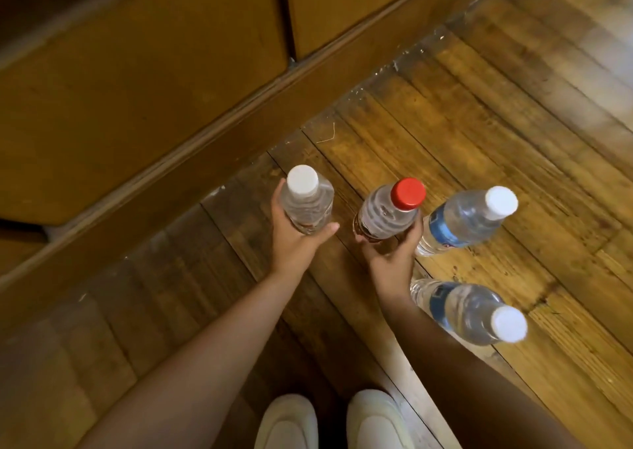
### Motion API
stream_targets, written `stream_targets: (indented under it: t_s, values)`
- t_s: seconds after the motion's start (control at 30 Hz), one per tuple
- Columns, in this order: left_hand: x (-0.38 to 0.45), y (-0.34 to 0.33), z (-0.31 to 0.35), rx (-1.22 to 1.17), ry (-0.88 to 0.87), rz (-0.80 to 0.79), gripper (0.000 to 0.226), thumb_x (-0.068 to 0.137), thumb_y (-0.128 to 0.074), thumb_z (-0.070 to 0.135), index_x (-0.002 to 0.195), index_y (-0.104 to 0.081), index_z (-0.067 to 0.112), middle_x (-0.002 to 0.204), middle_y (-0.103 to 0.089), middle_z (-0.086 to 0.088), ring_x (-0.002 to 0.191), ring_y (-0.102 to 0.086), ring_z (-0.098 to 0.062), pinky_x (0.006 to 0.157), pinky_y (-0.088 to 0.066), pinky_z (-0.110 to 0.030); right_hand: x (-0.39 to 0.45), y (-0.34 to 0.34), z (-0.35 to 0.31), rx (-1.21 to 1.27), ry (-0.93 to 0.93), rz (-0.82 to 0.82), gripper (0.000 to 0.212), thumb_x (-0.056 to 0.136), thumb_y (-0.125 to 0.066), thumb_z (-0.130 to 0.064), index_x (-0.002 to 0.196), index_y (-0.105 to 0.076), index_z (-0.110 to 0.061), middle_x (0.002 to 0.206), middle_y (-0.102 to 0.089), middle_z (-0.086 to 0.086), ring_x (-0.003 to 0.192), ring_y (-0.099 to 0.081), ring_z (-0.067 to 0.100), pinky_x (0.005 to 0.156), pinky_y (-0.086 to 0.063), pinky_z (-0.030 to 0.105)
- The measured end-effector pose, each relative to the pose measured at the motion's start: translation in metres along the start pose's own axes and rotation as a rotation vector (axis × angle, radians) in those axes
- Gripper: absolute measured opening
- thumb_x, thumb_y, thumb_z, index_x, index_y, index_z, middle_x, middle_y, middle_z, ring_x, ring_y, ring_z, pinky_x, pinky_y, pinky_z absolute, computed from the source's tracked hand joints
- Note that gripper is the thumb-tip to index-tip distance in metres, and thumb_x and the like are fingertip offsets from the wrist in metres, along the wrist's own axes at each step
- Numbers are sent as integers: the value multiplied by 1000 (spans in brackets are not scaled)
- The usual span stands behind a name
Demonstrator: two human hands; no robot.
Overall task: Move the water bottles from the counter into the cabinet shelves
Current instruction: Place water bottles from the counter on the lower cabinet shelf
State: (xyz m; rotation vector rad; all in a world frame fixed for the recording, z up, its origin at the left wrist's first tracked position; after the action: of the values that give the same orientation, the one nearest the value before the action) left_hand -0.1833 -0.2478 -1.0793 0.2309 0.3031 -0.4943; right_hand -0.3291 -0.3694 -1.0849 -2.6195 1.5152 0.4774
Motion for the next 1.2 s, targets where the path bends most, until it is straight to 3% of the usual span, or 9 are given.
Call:
stream_targets:
  t_s: [0.17,0.4,0.53,0.63,0.73,0.83,0.93,1.13,1.2]
  values:
    - [2,-4,3,-13,-11,-22,83,71,-76,2,134,-28,27,131,-43,6,117,-44,-3,80,-36,6,11,-3,-4,36,51,53,83,66,-80,-6,122,-33,-46,128,-50,-11,121,-46,-2,105,-35,22]
    - [1,4,9,-52,19,-28,75,69,-75,-4,130,-38,18,127,-50,4,114,-51,-4,87,-44,-5,3,-6,-13,117,24,139,77,64,-77,5,126,-41,-20,121,-56,-1,111,-54,4,101,-41,23]
    - [-30,27,22,-47,89,38,68,68,-78,2,126,-45,18,119,-57,7,105,-57,4,82,-46,-7,-25,-8,-34,120,-53,124,73,62,-79,5,124,-45,-15,109,-60,-14,98,-59,-7,84,-47,9]
    - [-69,54,46,-42,177,105,66,67,-80,8,124,-48,20,116,-60,9,103,-59,2,80,-48,-7,-56,-4,-71,86,-97,98,72,61,-80,4,121,-48,-15,110,-62,-10,102,-61,1,87,-50,18]
    - [-111,87,92,-11,246,156,63,63,-83,13,115,-52,31,109,-63,15,99,-61,2,77,-49,-10,-88,-5,-124,39,-122,7,61,61,-80,1,105,-52,-31,98,-65,-18,92,-63,-3,77,-51,15]
    - [-155,117,154,4,301,179,57,58,-86,18,101,-53,38,94,-65,23,85,-61,12,65,-48,-7,-116,-8,-194,-1,-146,-138,56,64,-78,2,107,-53,-24,98,-67,-15,90,-63,-2,73,-50,14]
    - [-197,141,224,-44,335,197,54,59,-84,20,98,-53,40,89,-66,29,83,-62,12,62,-46,-8,-146,-16,-271,14,-221,-311,58,66,-75,1,116,-51,-18,110,-65,-1,101,-62,10,82,-51,27]
    - [-274,183,392,-91,310,276,60,59,-85,23,108,-54,36,98,-68,18,93,-65,-6,82,-52,-35,-213,-26,-442,39,-288,-537,59,60,-75,-9,109,-51,-32,104,-66,-9,92,-66,4,72,-52,21]
    - [-297,196,449,-134,270,285,66,55,-85,29,114,-55,34,101,-70,14,92,-67,-7,77,-54,-30,-234,-25,-494,18,-284,-583,64,54,-80,-14,107,-51,-36,101,-68,-11,92,-66,2,70,-52,20]
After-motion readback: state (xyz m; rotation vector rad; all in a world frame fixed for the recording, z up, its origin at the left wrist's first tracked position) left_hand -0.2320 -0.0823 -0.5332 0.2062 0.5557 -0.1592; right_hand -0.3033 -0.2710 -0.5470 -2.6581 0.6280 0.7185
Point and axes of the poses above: each hand's wrist, its own x-axis towards the middle knuckle, its own y-axis out of the back of the hand, z = x × y, the point moved 9 cm from there along x, towards the middle knuckle
